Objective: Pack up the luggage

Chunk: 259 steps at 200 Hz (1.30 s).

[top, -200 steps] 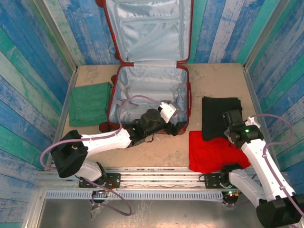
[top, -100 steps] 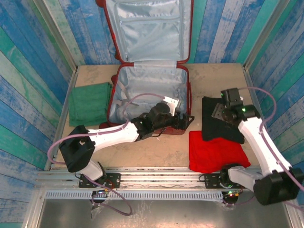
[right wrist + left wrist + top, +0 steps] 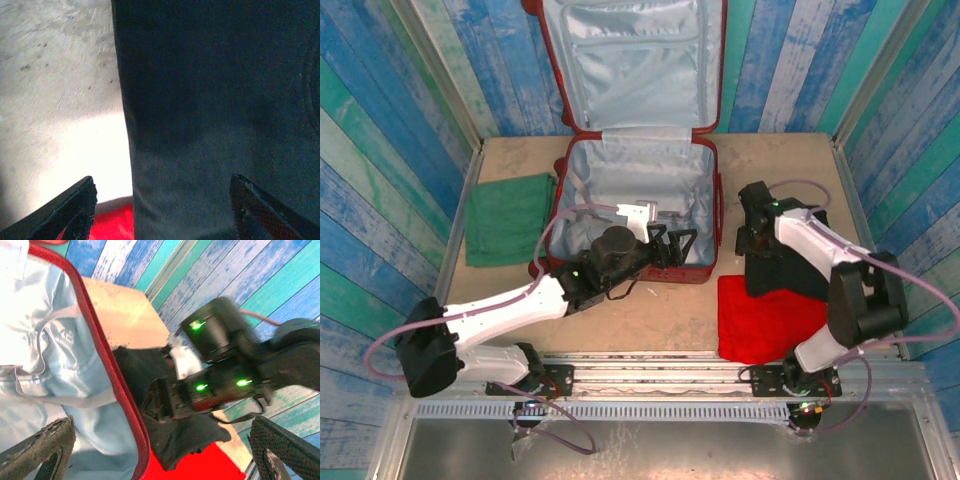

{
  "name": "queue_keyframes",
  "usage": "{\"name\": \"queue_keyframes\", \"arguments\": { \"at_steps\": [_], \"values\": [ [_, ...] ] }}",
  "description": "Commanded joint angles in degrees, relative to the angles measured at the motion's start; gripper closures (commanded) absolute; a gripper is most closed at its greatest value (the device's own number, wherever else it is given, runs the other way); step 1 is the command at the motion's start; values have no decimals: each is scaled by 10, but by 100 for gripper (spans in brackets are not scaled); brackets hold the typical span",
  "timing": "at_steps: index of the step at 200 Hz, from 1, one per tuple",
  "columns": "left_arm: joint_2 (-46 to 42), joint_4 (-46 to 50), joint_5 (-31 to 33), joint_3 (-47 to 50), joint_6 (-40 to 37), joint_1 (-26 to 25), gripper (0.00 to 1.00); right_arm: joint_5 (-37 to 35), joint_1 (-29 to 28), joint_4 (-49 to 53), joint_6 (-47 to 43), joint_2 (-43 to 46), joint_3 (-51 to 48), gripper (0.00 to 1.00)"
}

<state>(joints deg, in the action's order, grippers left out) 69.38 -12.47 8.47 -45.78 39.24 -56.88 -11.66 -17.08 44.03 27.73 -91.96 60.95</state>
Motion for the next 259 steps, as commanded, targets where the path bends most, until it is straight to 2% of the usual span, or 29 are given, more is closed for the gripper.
{"name": "queue_keyframes", "arguments": {
  "at_steps": [1, 74, 127, 153, 207, 247, 259],
  "values": [
    [-11, 4, 19, 12, -3, 1, 7, -27, -1, -15, -21, -57, 46, 29],
    [-17, 38, 28, 13, -36, 1, 7, -72, 12, -13, -55, -198, 165, 33],
    [-10, 42, 9, 8, -39, 1, 7, -72, 45, -20, -77, -278, 228, 38],
    [-1, 45, 3, 4, -36, 1, 7, -40, 77, -27, -85, -300, 242, 44],
    [51, 45, -22, -24, -40, 1, 7, -14, 94, -41, -114, -317, 265, 64],
    [108, 67, -64, -74, -52, 1, 7, 12, 95, -43, -129, -290, 274, 97],
    [127, 72, -82, -91, -53, 0, 7, 25, 98, -46, -131, -264, 269, 99]
  ]
}}
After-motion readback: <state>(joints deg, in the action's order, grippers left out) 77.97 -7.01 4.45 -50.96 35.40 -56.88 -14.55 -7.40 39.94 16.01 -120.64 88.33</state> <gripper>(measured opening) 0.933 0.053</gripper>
